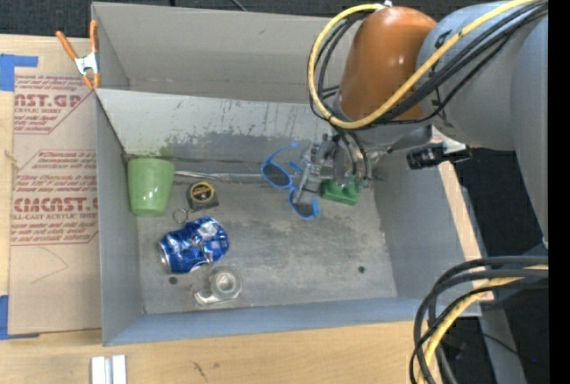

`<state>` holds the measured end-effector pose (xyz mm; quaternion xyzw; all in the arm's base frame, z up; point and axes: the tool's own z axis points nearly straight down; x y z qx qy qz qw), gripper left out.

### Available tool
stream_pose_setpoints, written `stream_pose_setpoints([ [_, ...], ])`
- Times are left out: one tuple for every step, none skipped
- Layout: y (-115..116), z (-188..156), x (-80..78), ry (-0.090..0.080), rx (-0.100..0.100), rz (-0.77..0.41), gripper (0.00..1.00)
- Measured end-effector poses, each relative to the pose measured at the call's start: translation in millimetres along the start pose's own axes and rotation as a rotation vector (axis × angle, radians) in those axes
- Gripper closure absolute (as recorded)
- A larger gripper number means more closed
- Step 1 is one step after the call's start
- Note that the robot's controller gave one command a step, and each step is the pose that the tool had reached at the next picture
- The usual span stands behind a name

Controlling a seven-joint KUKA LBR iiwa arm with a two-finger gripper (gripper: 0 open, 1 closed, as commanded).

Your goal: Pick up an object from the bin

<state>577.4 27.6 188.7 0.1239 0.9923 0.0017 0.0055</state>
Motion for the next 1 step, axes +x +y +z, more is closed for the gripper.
stream_pose_setpoints([
  [-5.3, -71.9, -1.5, 0.0, 0.002, 0.016, 1.0],
])
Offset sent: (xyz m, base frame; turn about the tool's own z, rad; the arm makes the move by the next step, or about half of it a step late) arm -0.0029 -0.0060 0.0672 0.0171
